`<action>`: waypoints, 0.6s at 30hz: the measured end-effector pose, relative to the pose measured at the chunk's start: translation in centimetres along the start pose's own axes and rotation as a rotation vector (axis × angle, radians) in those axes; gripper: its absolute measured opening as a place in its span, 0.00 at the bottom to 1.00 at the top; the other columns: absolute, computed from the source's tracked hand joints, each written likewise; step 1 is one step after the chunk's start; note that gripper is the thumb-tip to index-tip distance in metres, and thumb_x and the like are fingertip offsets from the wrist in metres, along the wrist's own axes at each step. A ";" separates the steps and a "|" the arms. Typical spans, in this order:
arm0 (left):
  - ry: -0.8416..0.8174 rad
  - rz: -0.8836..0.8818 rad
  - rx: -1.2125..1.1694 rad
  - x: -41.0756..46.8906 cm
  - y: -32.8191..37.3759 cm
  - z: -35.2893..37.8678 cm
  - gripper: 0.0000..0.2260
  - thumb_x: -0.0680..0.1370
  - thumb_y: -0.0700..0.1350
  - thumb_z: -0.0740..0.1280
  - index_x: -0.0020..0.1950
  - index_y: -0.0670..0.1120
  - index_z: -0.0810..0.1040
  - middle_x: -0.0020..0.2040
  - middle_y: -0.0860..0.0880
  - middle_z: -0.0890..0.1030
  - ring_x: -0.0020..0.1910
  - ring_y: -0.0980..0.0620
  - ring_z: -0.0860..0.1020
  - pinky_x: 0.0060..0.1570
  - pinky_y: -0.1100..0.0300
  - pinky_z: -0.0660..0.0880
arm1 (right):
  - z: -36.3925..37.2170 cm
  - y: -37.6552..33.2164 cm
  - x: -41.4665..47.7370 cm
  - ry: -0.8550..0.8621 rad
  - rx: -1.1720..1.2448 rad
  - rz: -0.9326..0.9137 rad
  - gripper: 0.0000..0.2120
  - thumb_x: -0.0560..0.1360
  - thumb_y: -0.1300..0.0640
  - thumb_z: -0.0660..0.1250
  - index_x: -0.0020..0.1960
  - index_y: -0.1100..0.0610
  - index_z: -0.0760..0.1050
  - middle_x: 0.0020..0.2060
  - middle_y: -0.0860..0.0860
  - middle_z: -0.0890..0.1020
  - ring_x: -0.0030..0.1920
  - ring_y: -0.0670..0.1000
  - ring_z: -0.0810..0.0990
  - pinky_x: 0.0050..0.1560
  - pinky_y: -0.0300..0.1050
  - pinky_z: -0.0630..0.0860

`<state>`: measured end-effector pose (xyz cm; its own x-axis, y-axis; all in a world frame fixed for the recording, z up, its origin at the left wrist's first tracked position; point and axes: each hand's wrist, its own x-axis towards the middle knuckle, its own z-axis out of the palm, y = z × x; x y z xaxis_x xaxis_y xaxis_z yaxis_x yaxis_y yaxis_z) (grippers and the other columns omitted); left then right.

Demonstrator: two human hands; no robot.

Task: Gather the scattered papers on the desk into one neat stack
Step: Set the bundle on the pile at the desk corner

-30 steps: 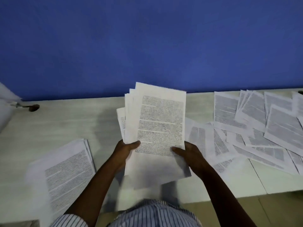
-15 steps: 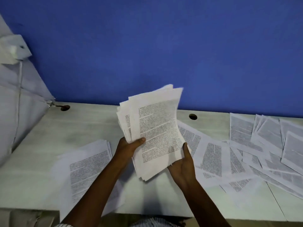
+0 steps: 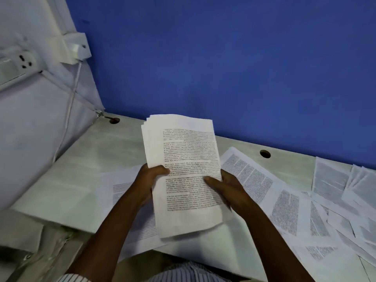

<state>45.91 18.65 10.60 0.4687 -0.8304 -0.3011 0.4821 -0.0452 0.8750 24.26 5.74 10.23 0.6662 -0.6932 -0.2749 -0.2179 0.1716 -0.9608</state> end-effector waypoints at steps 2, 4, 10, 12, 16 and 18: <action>0.065 -0.014 -0.011 -0.1 -0.4 -0.7 0.21 0.66 0.35 0.70 0.59 0.39 0.81 0.56 0.41 0.84 0.52 0.41 0.82 0.51 0.53 0.79 | 2.2 0.4 1.3 0.028 -0.066 -0.008 0.13 0.76 0.55 0.72 0.60 0.50 0.80 0.53 0.43 0.85 0.53 0.44 0.84 0.54 0.38 0.78; 0.146 -0.014 0.012 -0.2 -0.8 -1.9 0.18 0.71 0.32 0.69 0.61 0.38 0.80 0.57 0.42 0.83 0.55 0.42 0.80 0.51 0.55 0.78 | 3.8 1.9 2.4 0.050 -0.080 0.000 0.11 0.76 0.58 0.71 0.58 0.51 0.80 0.52 0.44 0.85 0.54 0.47 0.84 0.54 0.41 0.79; 0.380 -0.043 0.045 -1.6 -1.8 -7.5 0.18 0.73 0.24 0.60 0.60 0.36 0.78 0.60 0.37 0.80 0.55 0.38 0.80 0.57 0.50 0.76 | 8.1 5.9 4.0 -0.012 -0.088 0.065 0.11 0.79 0.63 0.64 0.59 0.54 0.79 0.54 0.49 0.85 0.55 0.52 0.84 0.57 0.48 0.80; 0.417 -0.021 0.026 -2.4 -2.0 -9.1 0.18 0.72 0.27 0.64 0.59 0.39 0.79 0.59 0.39 0.81 0.52 0.41 0.81 0.53 0.52 0.77 | 9.9 6.3 4.3 -0.064 -0.132 0.066 0.11 0.80 0.63 0.62 0.60 0.53 0.78 0.54 0.48 0.84 0.54 0.49 0.83 0.55 0.44 0.79; 0.516 0.029 0.019 -3.1 -1.7 -10.9 0.17 0.77 0.30 0.63 0.64 0.40 0.78 0.61 0.43 0.81 0.51 0.47 0.82 0.50 0.58 0.79 | 12.5 7.0 5.4 -0.149 -0.261 0.079 0.14 0.80 0.61 0.61 0.64 0.55 0.74 0.56 0.49 0.82 0.56 0.48 0.81 0.55 0.42 0.78; 0.627 0.037 0.056 -2.9 -1.6 -11.9 0.20 0.78 0.33 0.65 0.70 0.42 0.74 0.65 0.46 0.78 0.59 0.48 0.79 0.59 0.58 0.76 | 13.0 7.5 6.3 -0.171 -0.316 0.122 0.15 0.78 0.60 0.62 0.65 0.56 0.73 0.58 0.50 0.81 0.57 0.51 0.81 0.55 0.43 0.78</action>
<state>52.64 27.71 5.56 0.8373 -0.3497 -0.4203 0.4256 -0.0656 0.9025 36.06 11.76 0.85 0.7255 -0.5497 -0.4141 -0.4944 0.0022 -0.8692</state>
